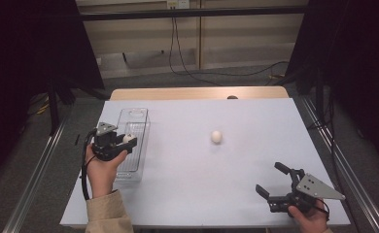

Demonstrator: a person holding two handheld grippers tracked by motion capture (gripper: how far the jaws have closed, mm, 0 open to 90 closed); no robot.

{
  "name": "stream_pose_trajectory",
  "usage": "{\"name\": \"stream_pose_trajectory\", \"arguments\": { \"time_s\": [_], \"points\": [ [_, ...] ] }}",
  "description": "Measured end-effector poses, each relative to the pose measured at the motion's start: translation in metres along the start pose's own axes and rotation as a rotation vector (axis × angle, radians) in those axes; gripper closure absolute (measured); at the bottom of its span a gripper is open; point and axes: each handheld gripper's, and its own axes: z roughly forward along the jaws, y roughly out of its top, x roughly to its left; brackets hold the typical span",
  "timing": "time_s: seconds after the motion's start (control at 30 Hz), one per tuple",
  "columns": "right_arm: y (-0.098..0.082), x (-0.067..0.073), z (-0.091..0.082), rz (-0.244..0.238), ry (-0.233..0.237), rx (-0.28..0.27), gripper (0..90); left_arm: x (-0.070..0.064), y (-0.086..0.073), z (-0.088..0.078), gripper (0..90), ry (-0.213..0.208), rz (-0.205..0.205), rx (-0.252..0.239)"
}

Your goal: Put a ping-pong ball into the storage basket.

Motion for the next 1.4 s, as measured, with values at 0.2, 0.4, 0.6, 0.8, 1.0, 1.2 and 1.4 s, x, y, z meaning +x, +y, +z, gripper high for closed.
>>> {"name": "stream_pose_trajectory", "arguments": {
  "time_s": [0.2, 0.4, 0.6, 0.8, 1.0, 1.2, 1.4],
  "points": [
    [0.000, 0.000, 0.000, 0.001, 0.000, 0.000, 1.3, 0.002, -0.003, 0.002, 51.1, 0.004, -0.006, 0.008],
    [0.000, 0.000, 0.000, 0.001, 0.000, -0.001, 1.3, 0.004, -0.005, 0.004, 51.1, 0.011, -0.011, 0.015],
    [0.000, 0.001, 0.000, 0.000, 0.003, 0.000, 1.3, 0.004, -0.006, 0.005, 51.1, 0.011, -0.021, 0.014],
    [0.000, 0.001, 0.000, 0.000, 0.003, 0.000, 1.3, 0.006, -0.007, 0.005, 51.0, 0.019, -0.018, 0.016],
    [0.000, 0.001, 0.000, 0.000, 0.003, 0.000, 1.3, 0.007, -0.009, 0.007, 51.0, 0.026, -0.018, 0.027],
    [0.000, 0.001, 0.000, -0.002, 0.003, 0.001, 1.4, 0.007, -0.009, 0.007, 51.0, 0.024, -0.019, 0.027],
    [0.000, 0.001, 0.000, 0.000, 0.002, 0.000, 1.3, 0.007, -0.010, 0.008, 51.0, 0.030, -0.019, 0.035]
  ]
}}
